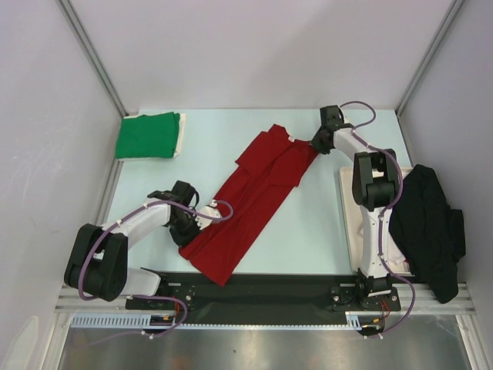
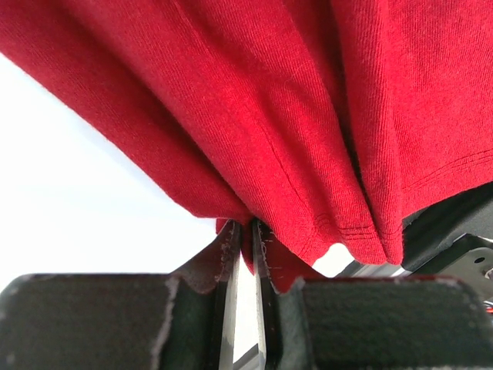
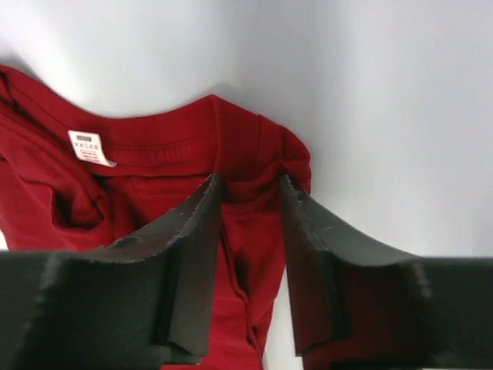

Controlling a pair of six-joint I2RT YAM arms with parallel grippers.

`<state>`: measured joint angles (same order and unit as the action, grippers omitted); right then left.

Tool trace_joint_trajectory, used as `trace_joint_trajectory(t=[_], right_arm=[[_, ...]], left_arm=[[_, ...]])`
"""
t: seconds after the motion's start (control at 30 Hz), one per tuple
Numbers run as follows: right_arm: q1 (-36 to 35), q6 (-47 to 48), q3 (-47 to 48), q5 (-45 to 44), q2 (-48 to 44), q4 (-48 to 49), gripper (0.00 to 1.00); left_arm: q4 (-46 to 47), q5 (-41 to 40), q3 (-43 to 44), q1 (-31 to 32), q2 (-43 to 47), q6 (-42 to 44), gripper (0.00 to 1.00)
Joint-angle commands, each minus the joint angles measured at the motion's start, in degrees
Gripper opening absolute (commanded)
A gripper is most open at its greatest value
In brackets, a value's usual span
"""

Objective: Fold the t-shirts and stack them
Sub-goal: Fold the tshirt

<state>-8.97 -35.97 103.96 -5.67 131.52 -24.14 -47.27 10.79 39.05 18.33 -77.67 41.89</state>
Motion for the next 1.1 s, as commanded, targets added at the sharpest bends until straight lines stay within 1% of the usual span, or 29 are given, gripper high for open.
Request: trace_joint_trajectory(t=[0.0,0.03,0.07,0.1,0.13,0.17,0.2,0.23,0.27,0.3,0.37,0.43,0.47,0.5,0.53,0.57,0.6,0.63,0.67,0.7,0.73,0.77,0.8,0.83,0.87,0.97,1.03,1.07], right_arm=[[0.09,-1.56,0.89,0.83,2.59,2.25,0.27],[0.27,-1.82,1.33,2.58,3.73,3.04,0.19],[0.36,-2.26,1.77,3.81,4.35,6.09,0.11],[0.79,-2.88,2.55,5.04,5.22,7.34,0.0],[0.97,-3.93,3.78,7.75,7.32,8.31,0.0],[1.15,-5.94,7.97,9.17,9.17,9.63,0.0],[1.24,-7.09,10.88,10.49,10.93,9.81,0.0],[1.15,-8.06,14.39,13.38,15.73,9.64,0.0],[0.98,-8.94,19.04,14.89,18.22,9.29,0.0],[0.8,-10.6,28.48,16.21,20.85,8.07,0.0],[-0.34,-11.4,39.16,16.92,28.65,6.48,0.0],[-0.96,-13.59,45.08,15.44,31.07,8.92,0.0],[-0.87,-14.74,44.23,15.17,30.73,13.03,0.01],[-0.78,-16.84,42.92,14.64,30.37,14.63,0.05],[-0.61,-17.38,41.77,14.29,29.94,15.52,0.11],[-0.17,-17.38,41.85,14.55,29.58,16.22,0.19],[-0.08,-16.69,42.28,14.98,28.88,15.8,0.36],[0.09,-14.24,42.64,15.16,28.01,15.27,0.43],[0.1,-12.48,42.46,14.64,26.95,13.52,0.56],[0.27,-10.9,42.29,13.77,24.25,12.29,0.61],[0.45,-7.57,41.77,11.93,22.74,11.23,0.64],[0.53,-6.41,40.28,11.04,21.16,9.83,0.66],[1.06,-5.61,39.22,10.25,17.66,8.94,0.68],[1.15,-4.56,38.34,8.85,16.06,8.07,0.69],[1.32,-2.72,36.68,8.23,14.13,5.79,0.71],[1.15,0.88,32.64,5.85,6.14,0.09,0.71],[0.1,2.3,24.04,5.76,0.78,-2.04,0.7],[-0.43,2.83,20.35,5.76,-4.82,-3.36,0.7]], left_arm=[[-2.74,2.56,-1.26,0.13,-0.82,-0.49,0.16],[-2.66,3.44,-0.82,0.39,-0.99,-0.41,0.16],[-1.79,5.98,-0.47,0.65,-0.99,-0.23,0.16],[-1.26,7.57,-0.03,1.18,-0.99,-0.23,0.16],[-0.9,9.15,1.02,1.53,-1.25,-0.14,0.16],[-0.55,13.08,1.73,1.8,-1.52,0.29,0.16],[-0.37,14.6,2.52,2.5,-1.78,0.3,0.16],[-0.02,16.18,4.0,2.94,-2.65,0.21,0.17],[0.76,17.33,4.71,3.46,-3.27,-0.22,0.17],[1.64,19.17,5.33,4.86,-3.97,-0.66,0.17],[4.27,20.06,6.74,6.89,-6.26,-2.5,0.18],[6.47,21.03,7.44,10.75,-8.8,-3.91,0.2],[8.57,21.29,7.45,12.16,-9.69,-5.4,0.23],[9.29,21.55,7.62,15.04,-10.48,-5.94,0.26],[9.91,22.25,7.71,16.55,-11.88,-6.46,0.29],[9.48,22.52,8.06,17.87,-12.59,-6.73,0.32],[8.86,22.7,8.24,19.89,-12.94,-6.38,0.34],[8.34,22.96,7.98,20.25,-12.51,-6.21,0.36],[7.46,22.88,7.63,20.26,-11.72,-5.68,0.39],[7.45,21.48,7.1,20.17,-9.28,-5.59,0.41],[7.36,17.38,5.79,20.17,-7.69,-5.76,0.43],[7.54,14.38,5.25,20.08,-6.28,-6.55,0.46],[7.54,11.65,4.73,19.99,-3.83,-7.34,0.47],[7.45,9.1,3.85,19.82,-2.68,-7.96,0.48],[7.19,3.51,3.5,19.73,-1.88,-9.7,0.5],[5.53,-2.07,2.44,19.2,0.06,-12.7,0.53],[4.21,-4.45,1.91,18.94,1.28,-13.5,0.63],[3.24,-5.33,1.65,18.94,1.73,-13.76,0.64]])
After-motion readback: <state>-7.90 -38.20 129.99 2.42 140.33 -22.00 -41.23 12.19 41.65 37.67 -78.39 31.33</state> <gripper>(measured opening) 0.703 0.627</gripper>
